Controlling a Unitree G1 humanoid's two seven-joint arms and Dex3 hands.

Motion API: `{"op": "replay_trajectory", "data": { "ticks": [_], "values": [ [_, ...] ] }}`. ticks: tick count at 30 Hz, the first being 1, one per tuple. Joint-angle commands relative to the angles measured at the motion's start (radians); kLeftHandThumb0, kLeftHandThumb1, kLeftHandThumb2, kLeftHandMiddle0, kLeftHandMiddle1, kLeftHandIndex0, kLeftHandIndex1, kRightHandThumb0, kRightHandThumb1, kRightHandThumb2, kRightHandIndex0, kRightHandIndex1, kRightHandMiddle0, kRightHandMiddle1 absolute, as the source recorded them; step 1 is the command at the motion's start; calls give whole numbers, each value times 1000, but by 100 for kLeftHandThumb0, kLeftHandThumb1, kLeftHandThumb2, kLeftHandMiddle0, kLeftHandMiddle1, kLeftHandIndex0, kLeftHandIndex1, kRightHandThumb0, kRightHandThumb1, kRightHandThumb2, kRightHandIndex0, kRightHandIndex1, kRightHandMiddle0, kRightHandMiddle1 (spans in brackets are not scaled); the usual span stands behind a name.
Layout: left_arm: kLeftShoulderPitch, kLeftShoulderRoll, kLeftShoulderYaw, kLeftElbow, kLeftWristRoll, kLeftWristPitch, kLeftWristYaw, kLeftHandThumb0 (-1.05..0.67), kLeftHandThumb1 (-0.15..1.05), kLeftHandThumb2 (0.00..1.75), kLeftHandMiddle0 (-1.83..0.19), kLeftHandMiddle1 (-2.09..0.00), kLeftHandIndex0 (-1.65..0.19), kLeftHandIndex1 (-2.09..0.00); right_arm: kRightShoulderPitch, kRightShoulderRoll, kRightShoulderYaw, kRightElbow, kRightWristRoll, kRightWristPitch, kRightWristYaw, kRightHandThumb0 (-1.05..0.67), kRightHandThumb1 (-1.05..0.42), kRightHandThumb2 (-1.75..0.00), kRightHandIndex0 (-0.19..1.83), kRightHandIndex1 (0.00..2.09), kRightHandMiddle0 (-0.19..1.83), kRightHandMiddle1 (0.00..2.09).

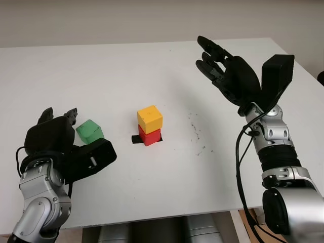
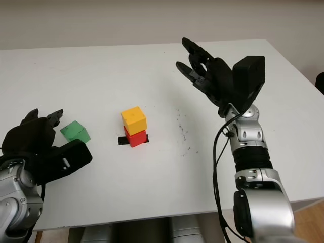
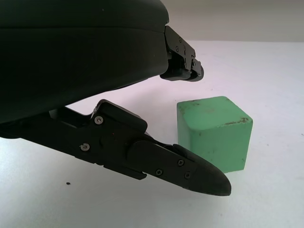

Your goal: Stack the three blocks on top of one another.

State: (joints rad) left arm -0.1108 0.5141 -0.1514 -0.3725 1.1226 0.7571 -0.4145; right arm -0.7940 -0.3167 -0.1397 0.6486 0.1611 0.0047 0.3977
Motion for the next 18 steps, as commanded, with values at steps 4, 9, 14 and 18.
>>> {"op": "replay_trajectory", "data": {
  "ticks": [4,9,14,18],
  "values": [
    [-12,-18,22,4,-27,-18,-15,-85,103,6,-2,-6,-30,-11,-5,3,-3,-9,8,-2,13,-58,-105,-11,-10,4,19,15],
    [-13,-25,28,14,-39,-24,-19,-86,104,6,-3,-6,-30,-10,-3,6,-5,-9,4,-15,1,-55,-105,-11,-9,5,20,16],
    [-21,-29,23,33,-35,-20,-23,-87,105,7,-3,-6,-30,-9,-3,6,-10,-8,9,-18,-3,-52,-105,-11,-9,5,20,16],
    [-27,-35,18,50,-25,-12,-17,-86,105,6,-4,-6,-32,-10,1,7,-9,-14,3,-26,-10,-51,-105,-10,-8,6,21,16]
  ]
}}
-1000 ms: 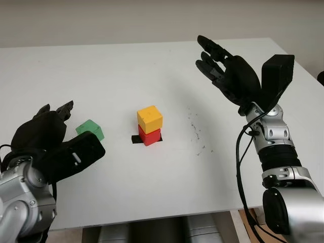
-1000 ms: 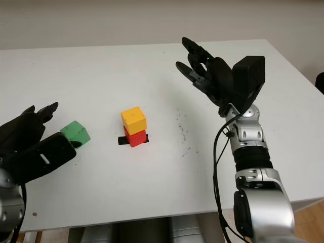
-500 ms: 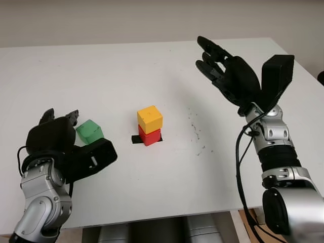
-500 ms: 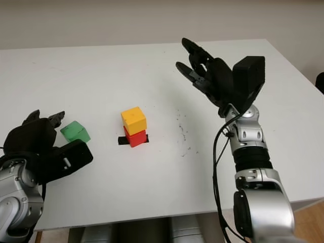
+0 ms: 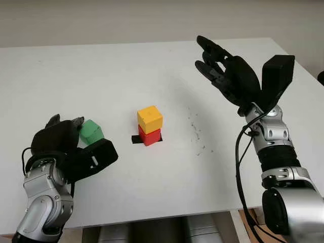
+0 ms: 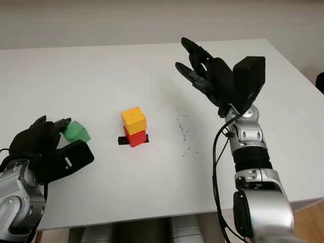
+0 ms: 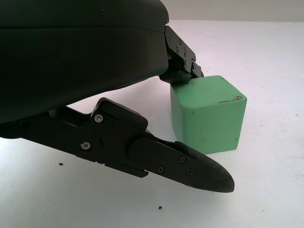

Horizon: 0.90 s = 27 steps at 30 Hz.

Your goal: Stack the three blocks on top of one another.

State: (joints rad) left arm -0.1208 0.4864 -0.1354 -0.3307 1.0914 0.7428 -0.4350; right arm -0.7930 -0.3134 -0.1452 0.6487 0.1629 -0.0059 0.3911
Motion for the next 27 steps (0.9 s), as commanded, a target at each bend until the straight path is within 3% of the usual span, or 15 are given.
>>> {"op": "replay_trajectory", "data": {
  "ticks": [1,16,22,23,25,27],
  "values": [
    [-17,-7,-1,14,13,1,11,-86,105,6,-4,-6,-33,-10,1,3,-3,-13,1,-19,-1,-52,-105,-10,-8,6,21,16],
    [-8,-27,6,79,16,-51,132,-71,105,21,-17,-7,-54,-20,3,4,0,-2,-5,-40,-2,-51,-105,-9,-8,6,22,18],
    [-9,-62,25,88,-31,-55,190,-60,105,18,-22,-7,-62,-28,6,6,1,-6,-7,-46,-9,-50,-105,-8,-7,6,23,19],
    [-9,-67,28,90,-39,-58,200,-59,105,17,-23,-6,-60,-37,6,6,-1,-8,-3,-43,-7,-50,-105,-8,-7,6,23,19],
    [-7,-75,34,91,-57,-68,225,-52,105,15,-26,-6,-42,-85,8,6,1,-11,-6,-45,-10,-50,-105,-8,-7,6,24,20],
    [-4,-82,40,89,-73,-76,250,-44,105,14,-29,-6,-32,-114,9,7,2,-16,-8,-42,-16,-49,-105,-8,-7,6,24,21]
  ]
}}
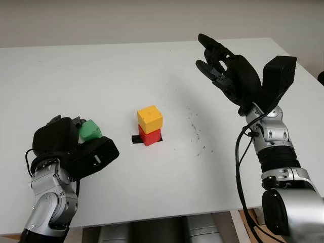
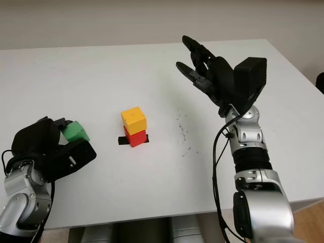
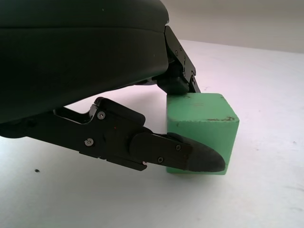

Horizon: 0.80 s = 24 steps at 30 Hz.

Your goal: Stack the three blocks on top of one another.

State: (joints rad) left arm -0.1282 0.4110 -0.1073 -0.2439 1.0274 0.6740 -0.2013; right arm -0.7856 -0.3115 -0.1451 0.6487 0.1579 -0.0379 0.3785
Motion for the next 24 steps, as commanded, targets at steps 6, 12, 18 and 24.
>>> {"op": "replay_trajectory", "data": {
  "ticks": [6,12,18,24],
  "values": [
    [12,-15,28,1,-53,-36,75,-35,105,9,-34,-6,-27,-137,2,7,3,-17,-3,-9,-8,-48,-105,-8,-8,5,24,22],
    [17,0,43,-24,-96,-85,88,-34,102,6,-36,-6,-35,-139,-2,10,5,-14,-3,-1,-10,-49,-105,-8,-7,6,23,24],
    [15,-4,104,-122,-224,-146,39,-32,100,5,-42,-7,-36,-153,-1,13,14,-10,-10,-8,-8,-51,-105,-9,-6,6,20,24],
    [-3,-11,175,-222,-402,-161,-38,-31,99,5,-43,-6,-37,-160,2,18,28,-8,-32,-11,-27,-52,-105,-9,-5,6,20,26]
  ]
}}
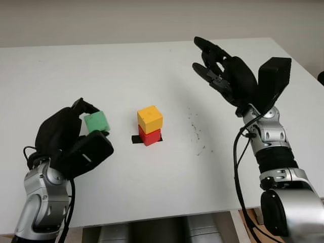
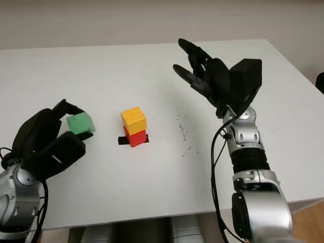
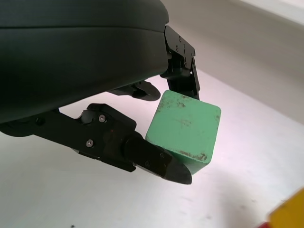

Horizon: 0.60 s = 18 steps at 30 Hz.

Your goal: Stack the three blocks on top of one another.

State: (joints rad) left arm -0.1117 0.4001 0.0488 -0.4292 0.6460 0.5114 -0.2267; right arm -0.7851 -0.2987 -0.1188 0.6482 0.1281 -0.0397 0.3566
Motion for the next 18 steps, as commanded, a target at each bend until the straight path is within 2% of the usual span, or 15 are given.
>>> {"op": "replay_trajectory", "data": {
  "ticks": [1,5,12,18],
  "values": [
    [-23,2,25,-49,-41,4,-26,-31,99,5,-43,-6,-37,-161,2,6,3,-6,-4,-10,-7,-53,-105,-9,-5,6,20,27],
    [-51,24,61,-76,-140,-3,-81,-32,98,5,-43,-6,-36,-163,5,14,2,-13,-2,-4,-12,-51,-105,-8,-5,6,19,27],
    [-134,79,90,-31,-300,-12,-162,-34,99,5,-40,-5,-32,-169,4,21,1,-9,4,-3,-3,-50,-105,-8,-5,6,18,30],
    [-299,172,41,4,-378,128,-291,-33,100,5,-38,-4,-27,-177,7,25,2,-3,9,-5,16,-48,-104,-7,-5,6,16,31]
  ]
}}
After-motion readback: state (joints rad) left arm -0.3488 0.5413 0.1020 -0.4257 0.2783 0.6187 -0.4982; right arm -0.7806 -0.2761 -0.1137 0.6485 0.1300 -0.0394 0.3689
